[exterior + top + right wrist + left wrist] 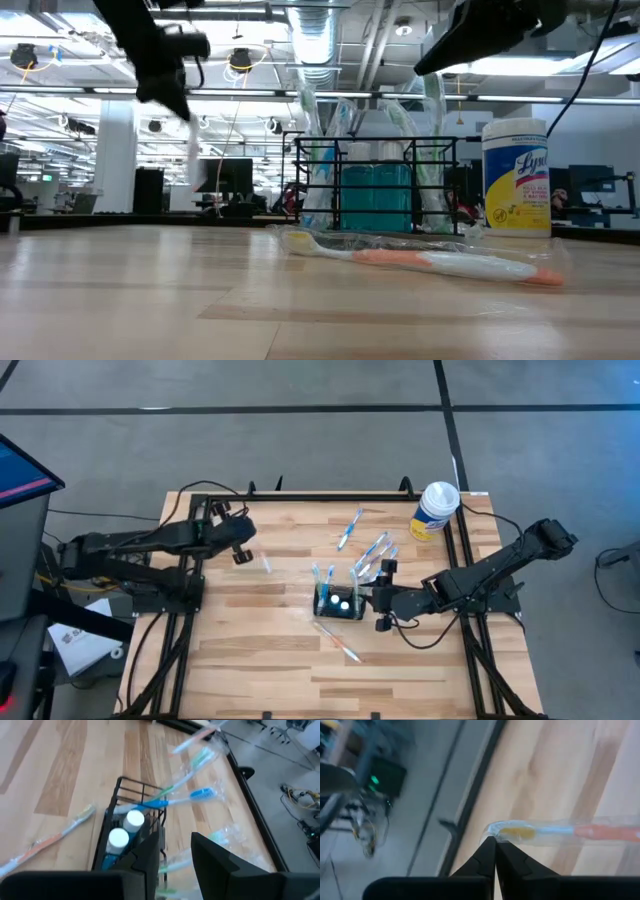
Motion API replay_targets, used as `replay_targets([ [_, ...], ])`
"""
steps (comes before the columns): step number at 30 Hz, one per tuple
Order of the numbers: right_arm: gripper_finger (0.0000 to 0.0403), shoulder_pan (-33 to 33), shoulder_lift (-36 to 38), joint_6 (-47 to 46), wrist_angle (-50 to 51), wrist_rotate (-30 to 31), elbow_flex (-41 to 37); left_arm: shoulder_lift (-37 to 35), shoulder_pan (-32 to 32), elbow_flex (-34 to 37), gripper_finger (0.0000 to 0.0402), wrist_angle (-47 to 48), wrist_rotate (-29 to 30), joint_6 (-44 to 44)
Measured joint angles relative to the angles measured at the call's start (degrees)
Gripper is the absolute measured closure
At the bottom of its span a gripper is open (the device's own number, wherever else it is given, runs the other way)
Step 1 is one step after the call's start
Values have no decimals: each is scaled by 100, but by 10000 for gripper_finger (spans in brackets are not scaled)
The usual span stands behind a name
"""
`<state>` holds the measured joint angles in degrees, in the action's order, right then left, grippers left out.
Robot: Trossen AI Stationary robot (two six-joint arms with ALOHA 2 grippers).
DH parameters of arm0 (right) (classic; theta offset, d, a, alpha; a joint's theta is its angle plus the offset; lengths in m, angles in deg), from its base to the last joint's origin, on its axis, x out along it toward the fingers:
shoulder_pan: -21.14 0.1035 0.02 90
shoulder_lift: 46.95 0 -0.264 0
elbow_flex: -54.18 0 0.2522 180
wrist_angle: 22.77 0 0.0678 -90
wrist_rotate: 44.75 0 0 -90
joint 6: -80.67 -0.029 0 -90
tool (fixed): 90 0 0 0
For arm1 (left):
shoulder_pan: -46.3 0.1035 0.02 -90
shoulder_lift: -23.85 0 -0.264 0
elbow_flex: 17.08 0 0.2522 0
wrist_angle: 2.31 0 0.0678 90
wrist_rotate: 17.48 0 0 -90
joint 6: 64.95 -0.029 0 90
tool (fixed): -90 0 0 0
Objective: Pick & Place toothbrushing station
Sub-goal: Put the orange toothbrush into the wire organizer
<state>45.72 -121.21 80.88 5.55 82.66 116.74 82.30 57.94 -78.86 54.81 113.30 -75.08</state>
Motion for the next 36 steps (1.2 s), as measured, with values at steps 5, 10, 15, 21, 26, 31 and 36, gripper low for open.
replay_targets([
  [5, 300, 0, 0, 29, -242, -4, 0, -254, -739, -74, 401, -846, 386, -4],
  [10, 300, 2, 0, 39, -530, -7, 0, -285, -1330, -82, 401, -1822, 453, -203],
  [15, 300, 4, 0, 39, -867, -9, 0, -195, -1785, -74, 401, -2770, 478, -496],
  [21, 300, 2, 0, 24, -1350, -129, 0, 31, -2283, -82, 401, -3788, 379, -866],
  [26, 300, 0, 0, 24, -2019, -635, 0, 398, -2741, -80, 401, -4650, 373, -1382],
  [31, 300, 0, 0, 24, -2589, -1060, 0, 933, -3186, -78, 401, -5826, 373, -2076],
  [36, 300, 0, 0, 23, -2831, -1153, 0, 1456, -3545, -78, 401, -6877, 302, -2771],
])
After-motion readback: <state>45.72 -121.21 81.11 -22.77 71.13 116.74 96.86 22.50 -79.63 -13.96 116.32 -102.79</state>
